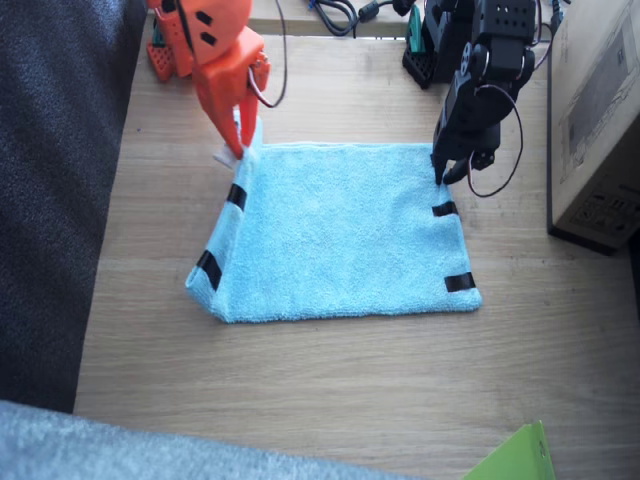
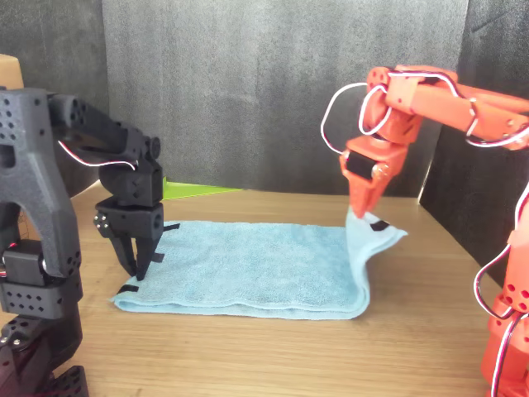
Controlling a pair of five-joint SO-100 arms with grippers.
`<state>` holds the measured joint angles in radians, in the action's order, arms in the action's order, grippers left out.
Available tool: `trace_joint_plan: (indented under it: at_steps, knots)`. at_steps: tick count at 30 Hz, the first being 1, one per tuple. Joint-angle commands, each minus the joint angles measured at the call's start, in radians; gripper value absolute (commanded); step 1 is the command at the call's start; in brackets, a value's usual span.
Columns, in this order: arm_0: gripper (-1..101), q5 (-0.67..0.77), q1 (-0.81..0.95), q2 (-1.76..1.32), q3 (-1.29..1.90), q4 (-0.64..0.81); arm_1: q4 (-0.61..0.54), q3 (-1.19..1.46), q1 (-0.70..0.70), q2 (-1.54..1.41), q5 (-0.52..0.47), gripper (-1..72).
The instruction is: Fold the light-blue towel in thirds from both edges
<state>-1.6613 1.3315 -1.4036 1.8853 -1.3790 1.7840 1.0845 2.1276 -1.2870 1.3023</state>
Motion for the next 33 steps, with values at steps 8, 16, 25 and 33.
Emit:
trace_joint_plan:
  at_steps: [8, 16, 25, 33]
  knots:
    - [0, -0.011, 0.006, -0.046, 0.008, -0.005, 0.095, -0.290, 0.110, 0.212, 0.026, 0.3]
    - [0, -0.008, 0.008, -0.052, 0.015, 0.000, 0.160, -0.508, 0.183, 0.379, 0.029, 0.3]
    - [0, -0.003, 0.005, -0.054, 0.014, 0.002, 0.160, -0.657, 0.236, 0.538, 0.032, 0.2]
    - [0, 0.002, 0.002, -0.054, 0.012, 0.002, 0.160, -0.698, 0.285, 0.538, 0.055, 22.5]
